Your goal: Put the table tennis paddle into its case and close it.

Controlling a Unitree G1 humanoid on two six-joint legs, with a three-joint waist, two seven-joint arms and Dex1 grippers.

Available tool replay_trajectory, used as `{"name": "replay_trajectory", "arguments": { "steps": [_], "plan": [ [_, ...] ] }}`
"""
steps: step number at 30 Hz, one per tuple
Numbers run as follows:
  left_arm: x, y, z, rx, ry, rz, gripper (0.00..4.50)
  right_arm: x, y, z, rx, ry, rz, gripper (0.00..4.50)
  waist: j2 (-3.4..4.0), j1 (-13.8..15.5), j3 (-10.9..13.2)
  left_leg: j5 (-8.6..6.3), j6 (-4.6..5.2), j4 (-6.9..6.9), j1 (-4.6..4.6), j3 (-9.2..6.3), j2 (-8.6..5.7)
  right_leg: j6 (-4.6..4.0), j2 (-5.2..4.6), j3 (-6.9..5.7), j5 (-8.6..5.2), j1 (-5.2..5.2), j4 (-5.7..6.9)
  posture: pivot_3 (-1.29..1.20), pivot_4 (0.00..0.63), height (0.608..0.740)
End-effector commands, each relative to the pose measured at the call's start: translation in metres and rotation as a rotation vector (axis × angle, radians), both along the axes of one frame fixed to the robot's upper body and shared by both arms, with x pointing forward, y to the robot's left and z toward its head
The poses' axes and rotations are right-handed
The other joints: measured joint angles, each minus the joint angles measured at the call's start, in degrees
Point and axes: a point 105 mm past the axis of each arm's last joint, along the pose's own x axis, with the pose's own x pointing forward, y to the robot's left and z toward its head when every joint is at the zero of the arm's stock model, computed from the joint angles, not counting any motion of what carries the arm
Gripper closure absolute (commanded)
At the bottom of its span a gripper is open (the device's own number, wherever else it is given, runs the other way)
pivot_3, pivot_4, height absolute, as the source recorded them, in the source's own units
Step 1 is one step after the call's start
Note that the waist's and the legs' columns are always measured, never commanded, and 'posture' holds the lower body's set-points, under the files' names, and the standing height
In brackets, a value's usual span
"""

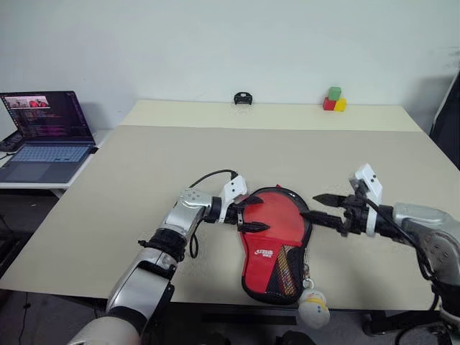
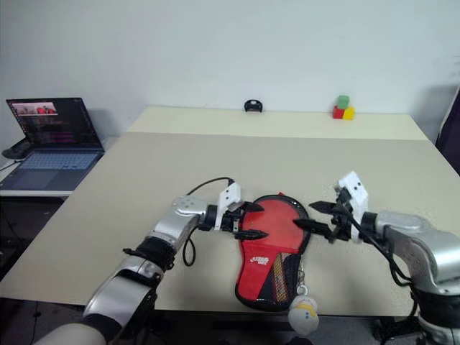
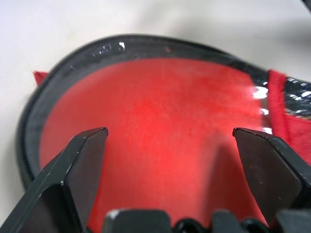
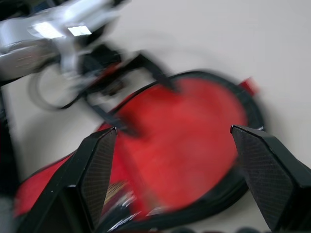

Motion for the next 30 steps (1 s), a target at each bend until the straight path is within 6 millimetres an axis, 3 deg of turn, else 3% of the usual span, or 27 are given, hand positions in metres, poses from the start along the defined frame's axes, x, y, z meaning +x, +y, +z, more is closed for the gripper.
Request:
{"name": "replay_trajectory", "arguments": {
  "steps": [1,6,9,10,11,22,30],
  "plan": [
    [0.001,-0.008,-0.003,0.019,-0.022,-0.034,0.0,-0.037,0.008,0.003,-0.022,0.022,0.068,0.42,-0.02,0.3,0.0,0.0,0.01,0.0,0.0,-0.01,-0.01,0.0,0.0,-0.01,0.0,0.02,-0.01,0.0,0.15,0.74],
    [-0.004,-0.019,-0.007,-0.004,0.005,-0.082,0.0,-0.072,0.016,-0.016,-0.044,0.106,0.074,0.42,-0.09,0.3,-0.1,0.02,0.09,0.05,0.08,-0.08,-0.12,0.03,-0.01,-0.04,0.0,0.17,0.01,0.0,0.15,0.74],
    [-0.005,-0.022,-0.007,-0.007,0.006,-0.093,0.0,-0.074,0.016,-0.021,-0.015,0.129,0.017,0.42,-0.08,0.3,-0.1,0.04,0.13,0.06,0.14,-0.07,-0.15,0.07,0.0,-0.02,0.02,0.21,0.05,0.0,0.15,0.74],
    [-0.005,-0.022,-0.007,-0.007,0.004,-0.095,0.0,-0.075,0.016,-0.023,-0.017,0.134,0.004,0.05,-0.09,0.3,-0.1,0.06,0.16,0.05,0.15,-0.1,-0.18,0.08,0.0,-0.05,0.02,0.24,0.05,0.0,0.15,0.74],
    [-0.005,-0.023,-0.007,-0.006,0.003,-0.097,0.0,-0.076,0.016,-0.025,-0.024,0.138,-0.004,0.03,-0.09,0.3,-0.1,0.07,0.17,0.05,0.18,-0.1,-0.19,0.08,0.0,-0.06,0.03,0.28,0.05,0.0,0.15,0.74],
    [-0.009,-0.026,-0.011,-0.007,0.001,-0.118,0.0,-0.102,0.021,-0.054,-0.126,0.233,-0.019,0.03,-0.1,0.3,-0.1,0.08,0.2,0.05,0.25,-0.13,-0.24,0.13,0.01,-0.12,0.01,0.42,0.0,0.0,0.15,0.74],
    [-0.008,-0.023,-0.011,-0.005,0.0,-0.109,0.0,-0.106,0.026,-0.071,-0.163,0.256,-0.02,0.03,-0.13,0.3,-0.1,0.09,0.22,0.05,0.4,-0.14,-0.25,0.15,0.02,-0.13,0.01,0.57,-0.01,0.0,0.15,0.74]
  ]
}}
